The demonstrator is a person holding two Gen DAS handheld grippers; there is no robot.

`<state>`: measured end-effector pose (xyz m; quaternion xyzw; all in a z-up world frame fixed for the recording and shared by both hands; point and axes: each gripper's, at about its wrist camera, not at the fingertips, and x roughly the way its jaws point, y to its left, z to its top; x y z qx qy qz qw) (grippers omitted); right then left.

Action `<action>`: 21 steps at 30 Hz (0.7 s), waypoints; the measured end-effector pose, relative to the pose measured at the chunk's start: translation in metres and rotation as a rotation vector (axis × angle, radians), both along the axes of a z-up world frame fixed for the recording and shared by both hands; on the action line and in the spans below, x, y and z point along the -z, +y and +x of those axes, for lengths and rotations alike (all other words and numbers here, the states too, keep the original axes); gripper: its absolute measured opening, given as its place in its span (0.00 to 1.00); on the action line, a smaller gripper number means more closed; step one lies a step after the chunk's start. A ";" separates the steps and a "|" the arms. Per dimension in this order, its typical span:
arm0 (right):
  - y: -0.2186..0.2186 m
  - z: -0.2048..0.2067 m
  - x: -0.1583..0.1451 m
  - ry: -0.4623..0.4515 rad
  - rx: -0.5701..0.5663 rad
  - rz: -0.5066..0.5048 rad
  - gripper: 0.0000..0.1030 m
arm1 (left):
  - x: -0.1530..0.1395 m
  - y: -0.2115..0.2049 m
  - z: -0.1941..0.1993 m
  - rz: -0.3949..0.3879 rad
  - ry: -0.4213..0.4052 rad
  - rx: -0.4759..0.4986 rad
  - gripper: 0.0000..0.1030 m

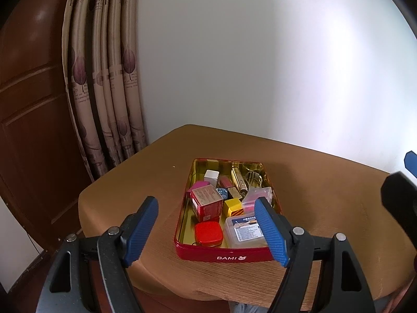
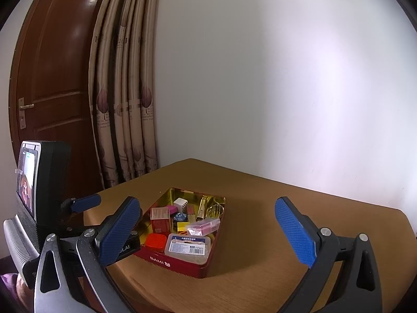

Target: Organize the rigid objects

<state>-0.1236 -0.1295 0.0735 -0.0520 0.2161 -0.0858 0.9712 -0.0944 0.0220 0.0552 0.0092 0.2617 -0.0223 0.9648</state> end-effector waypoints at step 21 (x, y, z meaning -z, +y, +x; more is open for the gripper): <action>-0.001 0.007 0.008 0.018 -0.013 -0.007 1.00 | 0.012 0.001 0.010 0.041 0.033 -0.029 0.82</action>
